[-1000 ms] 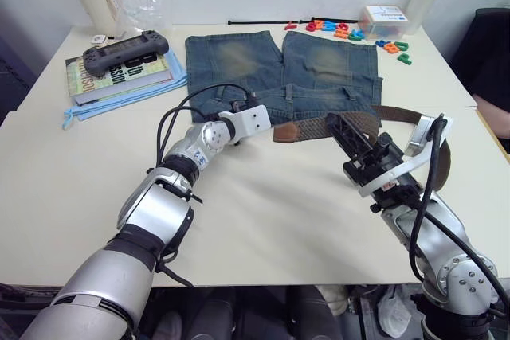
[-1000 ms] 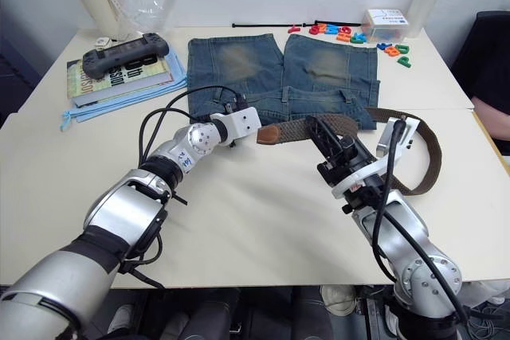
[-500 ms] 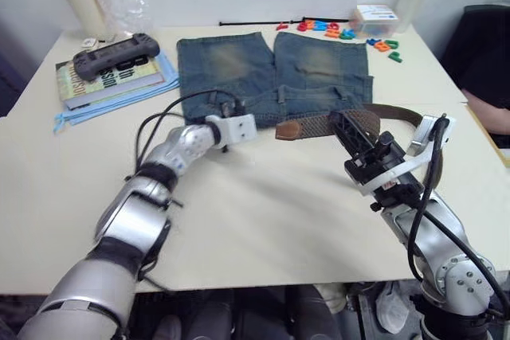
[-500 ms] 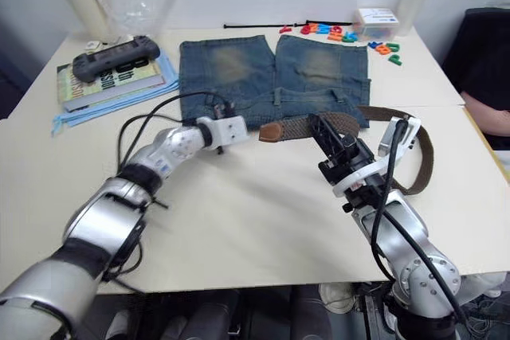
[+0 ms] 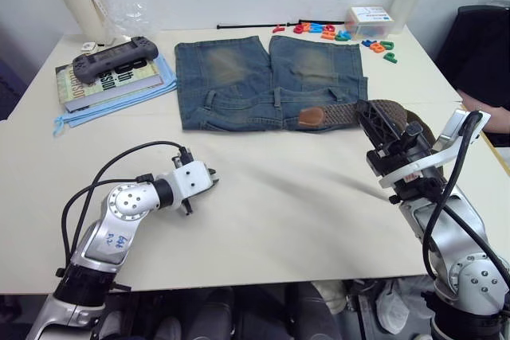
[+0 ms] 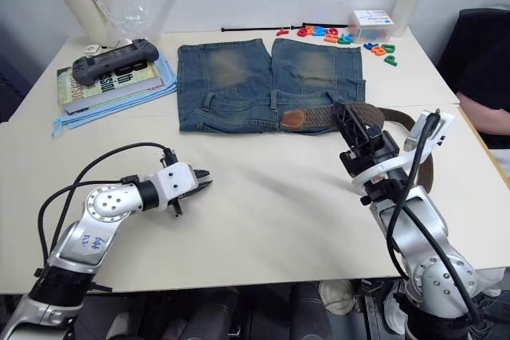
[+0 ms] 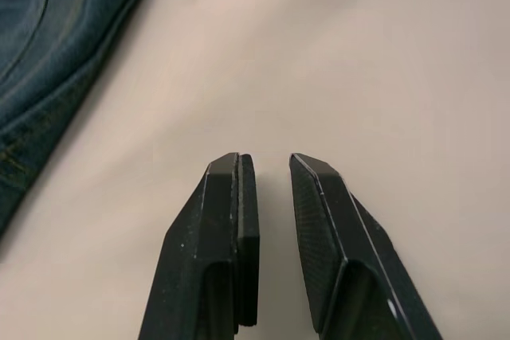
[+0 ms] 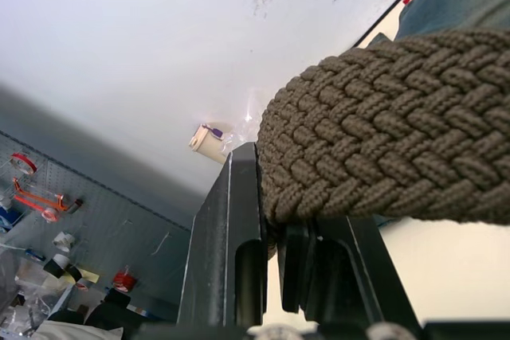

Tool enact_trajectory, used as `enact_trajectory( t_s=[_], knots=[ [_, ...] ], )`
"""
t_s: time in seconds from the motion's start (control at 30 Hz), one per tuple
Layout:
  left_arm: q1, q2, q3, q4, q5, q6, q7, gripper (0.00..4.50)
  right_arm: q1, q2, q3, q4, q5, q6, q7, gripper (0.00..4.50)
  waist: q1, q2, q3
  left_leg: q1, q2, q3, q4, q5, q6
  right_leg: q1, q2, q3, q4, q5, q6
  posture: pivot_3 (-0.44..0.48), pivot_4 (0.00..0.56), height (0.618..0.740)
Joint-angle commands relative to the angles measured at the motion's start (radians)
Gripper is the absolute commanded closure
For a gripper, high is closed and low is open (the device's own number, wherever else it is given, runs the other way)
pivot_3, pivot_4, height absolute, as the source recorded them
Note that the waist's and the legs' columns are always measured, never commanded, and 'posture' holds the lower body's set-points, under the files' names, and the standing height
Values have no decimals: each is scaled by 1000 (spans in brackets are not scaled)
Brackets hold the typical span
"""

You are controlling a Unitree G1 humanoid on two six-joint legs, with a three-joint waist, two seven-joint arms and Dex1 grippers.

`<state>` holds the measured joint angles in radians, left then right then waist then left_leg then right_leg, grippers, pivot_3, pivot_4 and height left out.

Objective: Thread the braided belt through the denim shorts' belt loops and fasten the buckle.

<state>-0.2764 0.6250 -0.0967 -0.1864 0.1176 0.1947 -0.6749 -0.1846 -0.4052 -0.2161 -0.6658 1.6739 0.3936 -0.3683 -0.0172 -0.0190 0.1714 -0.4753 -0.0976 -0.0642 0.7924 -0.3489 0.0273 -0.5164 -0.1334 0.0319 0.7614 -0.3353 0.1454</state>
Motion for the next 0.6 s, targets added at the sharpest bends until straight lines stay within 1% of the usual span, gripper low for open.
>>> enact_trajectory(
  t_s=[0.03, 0.07, 0.17, 0.2, 0.23, 0.27, 0.33, 0.37, 0.47, 0.53, 0.6],
  knots=[
    [-116, -36, 33, 57, 11, -69, 84, 3518, -11, -8, -17, -2, 13, 0, 34, 4500, 11, 0, 0, 0, 0, 0, 0, 0, 0, 0, 0, 0, 0, 0, 0, 0, 150, 654],
    [-150, -43, 28, 102, 16, -94, 93, 3518, -12, -6, -14, 4, 9, 1, 37, 4500, 17, 0, 0, 0, 0, 0, 1, 0, 0, 0, 0, 0, 0, 0, 0, 0, 150, 654],
    [-303, -84, -1, 325, 8, -201, 95, 2713, -22, 0, -5, 18, 4, 3, 47, 4500, 18, -1, 0, 0, -1, 0, 1, 0, 0, 0, 0, -1, 1, 0, -1, 0, 150, 654],
    [-362, -101, -14, 419, 10, -233, 91, 2225, -24, 0, -2, 20, 2, 5, 49, 4500, 19, -1, -1, 0, -1, 0, 1, 0, 0, 0, 0, -1, 1, 0, -1, 0, 150, 654],
    [-444, -113, -52, 556, 57, -294, 105, 1796, -25, 1, 1, 21, -1, 6, 51, 4500, 20, -1, -1, 0, -1, 0, 2, 0, 0, 0, 0, -1, 1, 0, -1, 0, 150, 654],
    [-502, -120, -80, 658, 93, -344, 117, 1284, -26, 2, 4, 21, -3, 6, 51, 4500, 21, -2, -1, -1, -2, 0, 2, 0, 0, 0, 0, -1, 1, 0, 0, 0, 150, 654],
    [-609, -132, -133, 853, 169, -444, 176, 351, -30, 5, 8, 21, -7, 6, 50, 4500, 18, -2, -1, -1, -3, 0, 3, 0, 0, 0, 0, -1, 1, 0, 0, 0, 150, 654],
    [-668, -152, -157, 966, 200, -465, 212, 30, -31, 6, 8, 18, -9, 5, 47, 4500, 16, -2, -1, -1, -3, 0, 3, 0, 0, 0, -1, -1, 1, 0, 0, 0, 150, 654],
    [-810, -206, -221, 1243, 290, -515, 331, 30, -27, 11, 3, 4, -12, -2, 35, 4500, 16, -3, -1, -2, -4, 1, 4, 0, 0, 0, 0, -1, 1, 1, 0, 0, 150, 654],
    [-868, -237, -245, 1366, 323, -509, 384, 30, -21, 14, -1, -7, -13, -8, 26, 4500, 17, -4, -1, -3, -4, 0, 6, 0, 0, 0, 0, -1, 4, 1, 1, 0, 150, 654],
    [-900, -255, -257, 1435, 340, -503, 417, 30, -17, 17, -3, -14, -13, -12, 21, 4500, 17, -5, -2, -4, -4, 0, 9, 0, 1, 0, 0, -1, 4, 1, 1, 0, 150, 654]
  ],
)
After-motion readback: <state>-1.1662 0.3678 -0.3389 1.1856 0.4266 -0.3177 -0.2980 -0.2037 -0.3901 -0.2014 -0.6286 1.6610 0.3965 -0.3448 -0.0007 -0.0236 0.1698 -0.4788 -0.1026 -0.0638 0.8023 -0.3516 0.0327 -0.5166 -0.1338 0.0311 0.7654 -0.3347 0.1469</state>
